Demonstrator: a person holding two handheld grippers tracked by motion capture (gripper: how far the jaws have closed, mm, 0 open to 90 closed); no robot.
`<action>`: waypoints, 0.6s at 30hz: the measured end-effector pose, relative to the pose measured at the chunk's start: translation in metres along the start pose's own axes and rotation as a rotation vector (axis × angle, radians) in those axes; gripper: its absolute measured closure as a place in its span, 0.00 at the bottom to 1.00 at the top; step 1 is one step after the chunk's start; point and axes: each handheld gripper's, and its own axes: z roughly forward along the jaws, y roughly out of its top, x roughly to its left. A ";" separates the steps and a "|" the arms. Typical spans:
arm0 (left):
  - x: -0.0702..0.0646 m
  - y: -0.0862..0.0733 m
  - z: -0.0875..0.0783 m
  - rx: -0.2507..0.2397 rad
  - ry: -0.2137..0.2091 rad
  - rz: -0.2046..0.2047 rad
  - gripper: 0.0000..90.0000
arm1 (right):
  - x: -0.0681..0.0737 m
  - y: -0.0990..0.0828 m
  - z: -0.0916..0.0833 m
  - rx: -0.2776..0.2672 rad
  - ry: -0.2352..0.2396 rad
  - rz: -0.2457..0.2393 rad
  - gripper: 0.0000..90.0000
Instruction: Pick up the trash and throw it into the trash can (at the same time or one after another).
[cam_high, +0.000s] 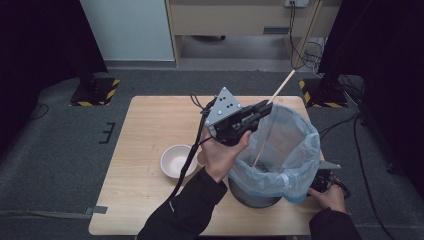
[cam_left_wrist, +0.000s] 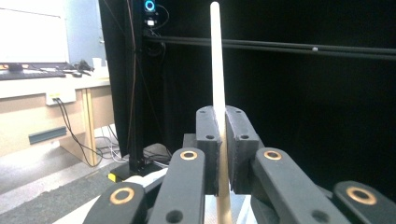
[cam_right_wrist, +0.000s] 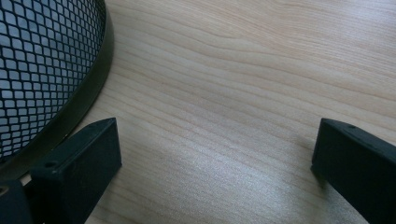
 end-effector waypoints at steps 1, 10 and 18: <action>0.000 -0.001 0.003 0.010 -0.005 -0.004 0.94 | 0.000 0.000 0.000 0.000 0.000 0.000 0.02; 0.008 -0.007 0.011 0.037 -0.039 -0.005 0.73 | 0.000 0.000 0.000 0.000 0.000 0.000 0.02; 0.025 -0.003 -0.026 0.001 0.014 0.015 0.56 | 0.000 0.000 0.000 -0.001 0.000 0.002 0.02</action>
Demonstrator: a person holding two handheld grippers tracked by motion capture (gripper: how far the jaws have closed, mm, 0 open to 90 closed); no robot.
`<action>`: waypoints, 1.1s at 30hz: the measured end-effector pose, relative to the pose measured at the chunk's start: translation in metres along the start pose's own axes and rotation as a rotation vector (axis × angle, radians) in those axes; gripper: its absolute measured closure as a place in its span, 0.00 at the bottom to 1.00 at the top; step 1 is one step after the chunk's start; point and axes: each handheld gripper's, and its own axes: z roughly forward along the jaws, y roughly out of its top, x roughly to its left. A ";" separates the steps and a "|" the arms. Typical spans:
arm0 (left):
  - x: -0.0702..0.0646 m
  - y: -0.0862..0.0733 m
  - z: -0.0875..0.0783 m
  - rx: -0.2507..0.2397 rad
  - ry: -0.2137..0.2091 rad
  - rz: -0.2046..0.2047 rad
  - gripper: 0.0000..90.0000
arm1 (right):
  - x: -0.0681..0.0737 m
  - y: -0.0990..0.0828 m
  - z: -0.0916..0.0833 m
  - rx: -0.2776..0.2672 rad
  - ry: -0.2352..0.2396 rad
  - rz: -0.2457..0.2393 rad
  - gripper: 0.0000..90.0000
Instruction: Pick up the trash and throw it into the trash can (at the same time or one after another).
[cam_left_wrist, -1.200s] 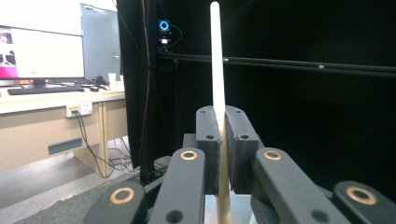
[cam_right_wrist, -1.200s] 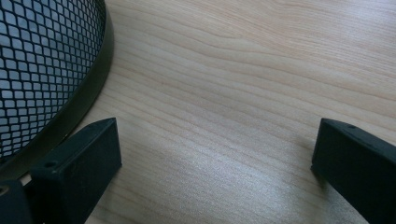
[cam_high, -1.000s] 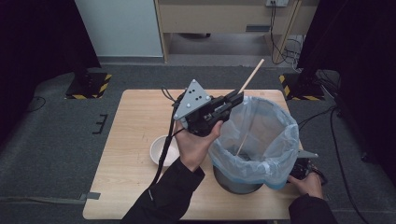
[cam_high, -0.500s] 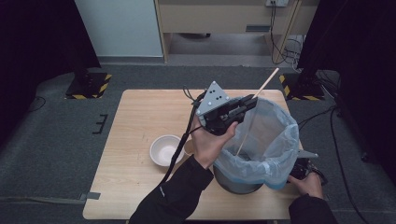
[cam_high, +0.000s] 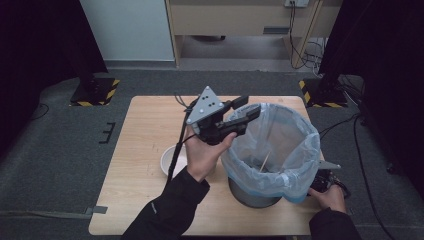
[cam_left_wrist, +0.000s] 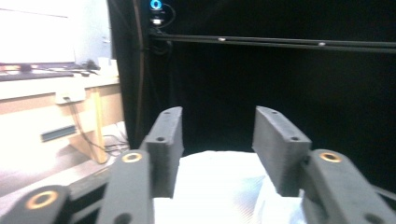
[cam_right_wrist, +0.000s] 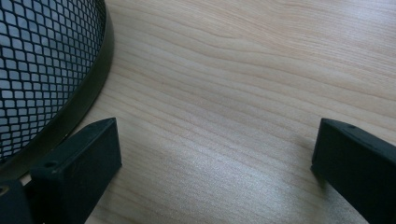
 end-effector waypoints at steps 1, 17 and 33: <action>0.007 -0.002 -0.011 0.006 0.026 0.010 0.54 | 0.000 0.000 0.000 0.000 0.000 0.000 0.02; 0.064 -0.064 -0.072 0.146 0.222 -0.018 0.40 | 0.000 0.000 0.000 0.001 0.000 -0.002 0.02; 0.102 -0.174 -0.086 0.410 0.311 -0.121 0.38 | 0.000 0.000 0.000 0.001 0.000 -0.002 0.02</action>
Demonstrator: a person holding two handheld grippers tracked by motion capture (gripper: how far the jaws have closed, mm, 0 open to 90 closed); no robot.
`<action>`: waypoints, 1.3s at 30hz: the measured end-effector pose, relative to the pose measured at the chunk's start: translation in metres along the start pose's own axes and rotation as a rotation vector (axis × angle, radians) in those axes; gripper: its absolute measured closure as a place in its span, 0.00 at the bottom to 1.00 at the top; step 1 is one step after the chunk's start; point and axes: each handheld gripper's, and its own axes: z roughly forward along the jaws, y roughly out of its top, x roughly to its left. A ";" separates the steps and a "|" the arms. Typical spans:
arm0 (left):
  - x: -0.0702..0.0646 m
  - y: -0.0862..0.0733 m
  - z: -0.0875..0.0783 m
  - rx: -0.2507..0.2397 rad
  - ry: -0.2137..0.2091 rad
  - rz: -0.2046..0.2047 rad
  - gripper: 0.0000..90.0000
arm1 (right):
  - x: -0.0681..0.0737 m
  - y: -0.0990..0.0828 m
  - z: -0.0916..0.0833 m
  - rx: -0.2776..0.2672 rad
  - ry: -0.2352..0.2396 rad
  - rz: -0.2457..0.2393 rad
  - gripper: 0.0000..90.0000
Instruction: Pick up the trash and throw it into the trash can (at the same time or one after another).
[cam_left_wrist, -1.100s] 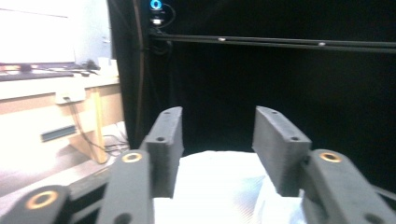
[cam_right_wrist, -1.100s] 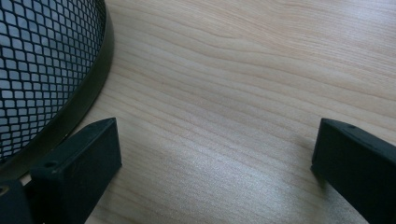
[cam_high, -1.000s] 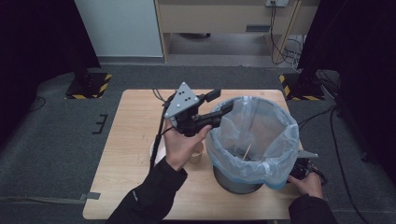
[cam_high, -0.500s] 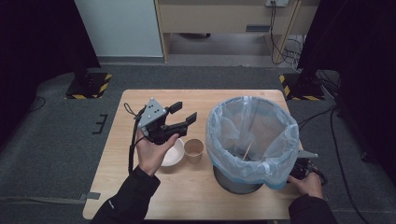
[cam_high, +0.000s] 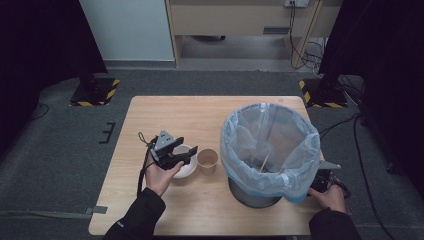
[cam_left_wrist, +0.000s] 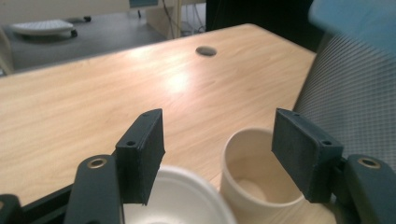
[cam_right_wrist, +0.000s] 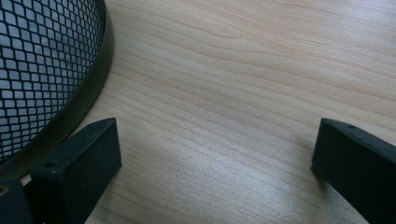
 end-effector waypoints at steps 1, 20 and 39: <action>0.002 -0.004 0.003 0.006 0.004 -0.006 0.38 | 0.000 0.000 0.000 0.000 0.000 0.000 0.02; 0.008 -0.029 0.034 0.101 -0.033 -0.061 0.44 | 0.000 0.000 0.000 0.000 0.000 0.000 0.02; -0.004 -0.032 0.046 0.197 -0.087 -0.045 0.86 | 0.000 0.000 0.000 -0.001 0.001 0.001 0.02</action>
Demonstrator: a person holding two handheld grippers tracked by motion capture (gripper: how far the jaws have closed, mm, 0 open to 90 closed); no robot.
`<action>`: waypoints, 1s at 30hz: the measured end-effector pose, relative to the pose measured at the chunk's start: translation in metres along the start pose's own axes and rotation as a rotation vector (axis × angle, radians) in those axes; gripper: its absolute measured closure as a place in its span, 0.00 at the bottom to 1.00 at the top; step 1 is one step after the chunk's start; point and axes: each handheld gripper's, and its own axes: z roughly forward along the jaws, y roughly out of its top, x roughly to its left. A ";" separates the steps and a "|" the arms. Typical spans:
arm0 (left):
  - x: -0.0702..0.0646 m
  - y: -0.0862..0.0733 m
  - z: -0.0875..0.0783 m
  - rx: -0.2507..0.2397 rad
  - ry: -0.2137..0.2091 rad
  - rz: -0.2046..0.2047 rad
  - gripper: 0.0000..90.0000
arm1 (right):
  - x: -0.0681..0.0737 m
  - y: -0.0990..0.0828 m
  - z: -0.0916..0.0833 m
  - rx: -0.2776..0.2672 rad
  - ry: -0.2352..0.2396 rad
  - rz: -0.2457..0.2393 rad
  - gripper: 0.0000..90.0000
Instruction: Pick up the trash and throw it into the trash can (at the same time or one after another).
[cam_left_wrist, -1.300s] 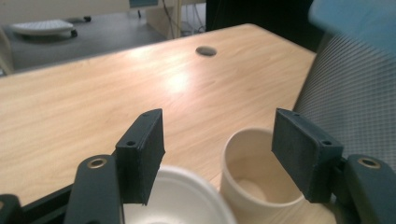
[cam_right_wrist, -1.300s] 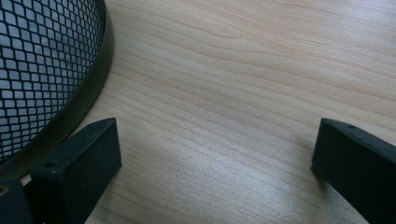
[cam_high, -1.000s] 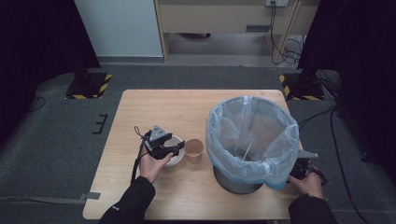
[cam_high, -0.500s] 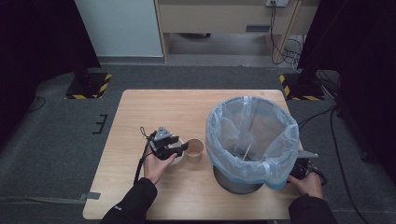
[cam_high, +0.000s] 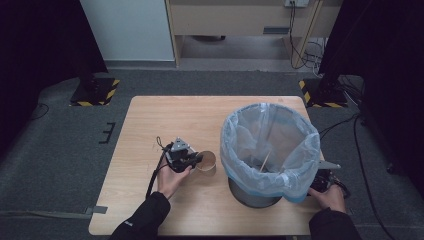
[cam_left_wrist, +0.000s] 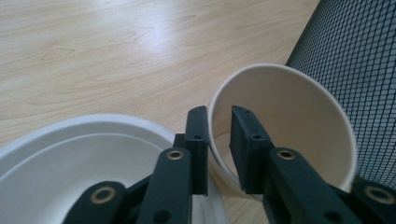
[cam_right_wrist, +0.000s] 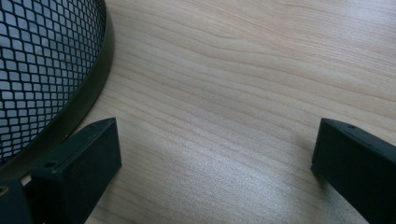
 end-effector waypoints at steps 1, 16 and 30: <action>0.000 0.000 0.000 0.005 -0.001 0.002 0.86 | 0.000 0.000 0.000 0.000 0.000 0.000 0.02; -0.006 0.008 -0.011 -0.031 -0.045 -0.001 0.93 | 0.000 0.000 0.000 0.000 0.000 0.000 0.02; -0.004 0.027 -0.051 -0.158 -0.009 -0.002 0.93 | 0.000 0.000 0.000 0.000 0.000 0.000 0.02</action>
